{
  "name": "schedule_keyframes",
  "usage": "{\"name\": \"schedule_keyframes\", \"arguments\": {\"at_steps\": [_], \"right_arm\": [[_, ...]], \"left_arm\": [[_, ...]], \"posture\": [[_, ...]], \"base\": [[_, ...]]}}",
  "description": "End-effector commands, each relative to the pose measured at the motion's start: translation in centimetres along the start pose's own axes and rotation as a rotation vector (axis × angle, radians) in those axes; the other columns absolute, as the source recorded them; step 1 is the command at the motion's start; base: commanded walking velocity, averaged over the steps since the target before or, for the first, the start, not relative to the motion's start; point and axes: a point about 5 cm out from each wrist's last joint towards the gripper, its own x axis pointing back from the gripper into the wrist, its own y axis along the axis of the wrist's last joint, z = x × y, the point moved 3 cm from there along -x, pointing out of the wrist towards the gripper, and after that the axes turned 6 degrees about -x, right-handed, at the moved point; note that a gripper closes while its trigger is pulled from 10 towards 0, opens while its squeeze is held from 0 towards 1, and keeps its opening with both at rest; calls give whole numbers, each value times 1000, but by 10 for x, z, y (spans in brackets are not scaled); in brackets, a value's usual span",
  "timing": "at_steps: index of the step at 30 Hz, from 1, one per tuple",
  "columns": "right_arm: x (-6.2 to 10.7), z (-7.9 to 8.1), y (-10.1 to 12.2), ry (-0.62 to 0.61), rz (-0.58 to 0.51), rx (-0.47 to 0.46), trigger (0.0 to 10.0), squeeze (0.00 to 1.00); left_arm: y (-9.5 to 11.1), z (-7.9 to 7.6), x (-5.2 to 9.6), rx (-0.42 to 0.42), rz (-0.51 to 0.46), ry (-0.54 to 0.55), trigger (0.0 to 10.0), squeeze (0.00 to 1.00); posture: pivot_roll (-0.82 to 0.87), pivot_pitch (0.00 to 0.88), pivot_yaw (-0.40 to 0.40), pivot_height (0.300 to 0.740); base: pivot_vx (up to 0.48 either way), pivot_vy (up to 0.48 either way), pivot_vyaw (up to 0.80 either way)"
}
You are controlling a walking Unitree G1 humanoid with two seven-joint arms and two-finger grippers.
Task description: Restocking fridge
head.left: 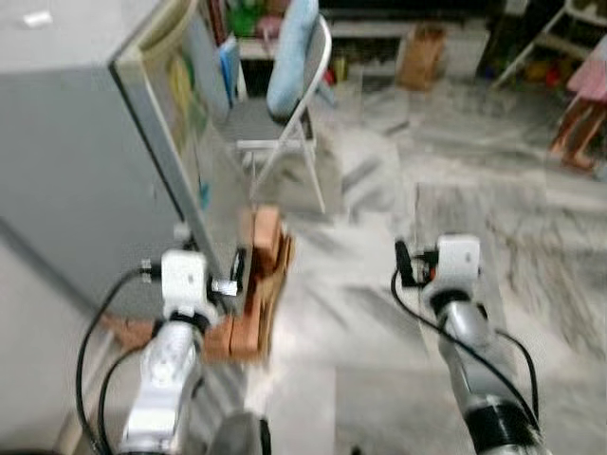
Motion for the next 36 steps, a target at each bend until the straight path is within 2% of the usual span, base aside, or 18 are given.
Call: {"name": "schedule_keyframes", "arguments": {"at_steps": [1,7,8,15,25,31,36], "right_arm": [[-3,9,8,21,-28,-1,10000,0],[0,9,14,33,-50,23,10000,0],[1,13,14,56,-49,27,10000,0],[-2,27,11,124,-30,44,10000,0],[-2,32,14,118,-45,38,10000,0],[1,29,15,100,-57,32,10000,0],[2,25,13,92,-48,32,10000,0]], "left_arm": [[-3,9,2,-10,19,41,10000,0],[-6,14,2,-13,27,86,10000,0],[-6,17,2,-14,25,108,10000,0],[-6,23,1,-8,21,163,10000,0],[-2,22,-3,-25,-7,119,10000,0],[-1,21,-8,-31,-12,85,10000,0],[-4,18,-8,-19,6,78,10000,0]], "posture": [[65,75,12,740],[77,60,-12,740],[88,48,-38,740],[107,32,-86,740],[79,42,-32,740],[70,48,-14,740],[79,47,-13,740]], "base": [[0,0,0],[0,0,0],[0,0,0],[0,0,0],[0,0,0],[366,0,-771],[331,347,0]]}}
